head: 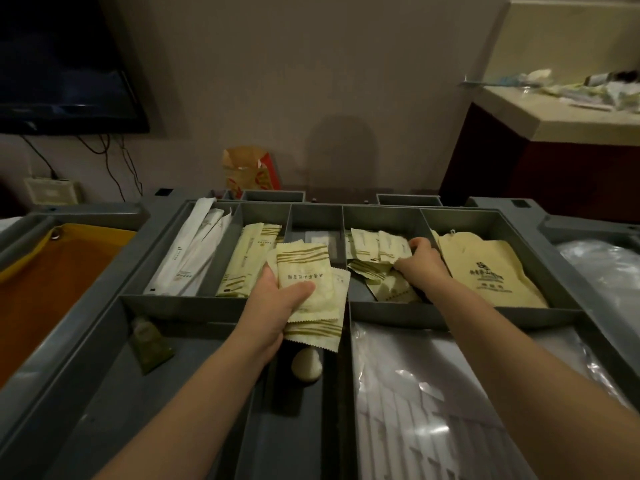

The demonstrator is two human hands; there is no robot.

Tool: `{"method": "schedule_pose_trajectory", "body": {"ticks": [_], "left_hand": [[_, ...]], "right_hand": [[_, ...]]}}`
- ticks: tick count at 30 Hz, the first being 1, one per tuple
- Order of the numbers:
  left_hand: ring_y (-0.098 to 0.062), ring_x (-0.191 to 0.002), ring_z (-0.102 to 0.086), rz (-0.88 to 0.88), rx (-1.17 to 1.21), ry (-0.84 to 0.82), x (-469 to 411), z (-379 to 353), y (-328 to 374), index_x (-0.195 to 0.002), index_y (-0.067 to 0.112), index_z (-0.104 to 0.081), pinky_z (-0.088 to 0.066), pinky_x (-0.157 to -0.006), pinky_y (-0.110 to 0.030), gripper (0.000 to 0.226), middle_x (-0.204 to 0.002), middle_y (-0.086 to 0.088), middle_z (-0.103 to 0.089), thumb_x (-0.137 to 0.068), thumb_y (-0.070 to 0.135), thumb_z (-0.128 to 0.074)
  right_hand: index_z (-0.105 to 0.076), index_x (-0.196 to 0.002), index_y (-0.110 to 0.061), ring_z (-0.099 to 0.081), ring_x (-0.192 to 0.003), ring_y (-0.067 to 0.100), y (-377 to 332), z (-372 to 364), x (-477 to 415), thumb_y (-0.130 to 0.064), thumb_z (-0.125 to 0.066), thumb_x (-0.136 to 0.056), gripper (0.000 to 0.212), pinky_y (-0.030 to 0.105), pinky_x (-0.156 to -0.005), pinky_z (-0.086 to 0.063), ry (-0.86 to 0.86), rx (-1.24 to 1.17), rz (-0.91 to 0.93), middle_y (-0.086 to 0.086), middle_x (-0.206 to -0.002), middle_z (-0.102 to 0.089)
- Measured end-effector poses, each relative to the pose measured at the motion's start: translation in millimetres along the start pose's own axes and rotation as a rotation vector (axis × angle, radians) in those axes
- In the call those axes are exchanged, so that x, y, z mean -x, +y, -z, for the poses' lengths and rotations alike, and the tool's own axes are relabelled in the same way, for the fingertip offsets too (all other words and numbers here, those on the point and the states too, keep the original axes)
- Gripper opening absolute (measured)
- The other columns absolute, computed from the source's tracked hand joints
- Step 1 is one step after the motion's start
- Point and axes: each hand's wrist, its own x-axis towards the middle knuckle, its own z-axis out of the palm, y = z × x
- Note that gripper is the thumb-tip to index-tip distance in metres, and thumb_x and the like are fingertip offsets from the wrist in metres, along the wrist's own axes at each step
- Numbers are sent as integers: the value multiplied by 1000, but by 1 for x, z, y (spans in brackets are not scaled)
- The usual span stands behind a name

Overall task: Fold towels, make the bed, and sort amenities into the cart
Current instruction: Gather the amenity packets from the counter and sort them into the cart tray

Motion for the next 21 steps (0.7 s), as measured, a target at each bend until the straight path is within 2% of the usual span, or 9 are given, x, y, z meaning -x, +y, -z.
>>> {"method": "schedule_pose_trajectory", "body": {"ticks": [2,4,7,9,11,14,18,21], "left_hand": [[-20,-92,-70,1,27,14,-1,0,-1,-122,17,-52,-58,-69,-35,43,-109,-6,-69,-85,-2,-61],[-21,-94,-70,-1,41,21,0,-1,-2,-122,16,-52,-58,-73,-38,42,-110,-7,-69,-85,-1,-62],[-22,-95,-70,-27,68,29,2,-4,-3,-120,17,-54,-58,-76,-40,41,-110,-7,-70,-84,0,-64],[-21,-96,-70,-62,81,16,5,-5,-4,-120,18,-54,-57,-77,-41,42,-110,-5,-70,-84,1,-64],[-20,-97,-69,-95,98,3,7,-8,-4,-122,19,-54,-57,-78,-42,43,-110,-3,-70,-84,2,-63],[-20,-99,-69,-124,96,6,11,-12,-5,-123,21,-52,-58,-79,-43,44,-110,-2,-70,-85,4,-63],[-19,-108,-63,-94,-64,-71,15,-17,-8,-116,30,-52,-53,-90,-45,40,-115,1,-66,-84,8,-64],[-22,-112,-62,15,-95,-213,15,-16,-8,-133,24,-44,-53,-91,-46,56,-122,-1,-63,-84,7,-64]], "right_hand": [[-34,-143,-18,-53,-109,25,-2,1,13,-16,-58,-92,57,25,-71,-42,42,24,101,10,-144,-38],[-40,-139,-20,-53,-96,15,-9,3,36,-18,-56,-94,47,18,-64,-41,67,49,227,6,-142,-40],[-52,-125,-23,-52,-94,5,-18,1,84,-30,-50,-97,29,22,-79,-48,-24,-10,408,-6,-117,-58],[-55,-118,-25,-55,-93,2,-22,-2,115,-38,-51,-95,26,25,-83,-51,-153,-62,463,-16,-100,-58],[-55,-116,-26,-58,-93,2,-26,-5,133,-41,-56,-91,29,26,-82,-53,-250,-133,457,-17,-96,-58],[-55,-117,-26,-60,-89,0,-27,-8,139,-36,-63,-88,32,22,-77,-55,-258,-191,433,-18,-96,-59],[-60,-118,-23,-56,-99,8,-22,-15,138,-36,-61,-89,32,35,-87,-53,-187,-141,456,-6,-111,-59],[-62,-109,-25,-58,-100,12,-18,-16,134,-31,-61,-89,21,40,-88,-53,-159,-220,425,-4,-108,-61]]}}
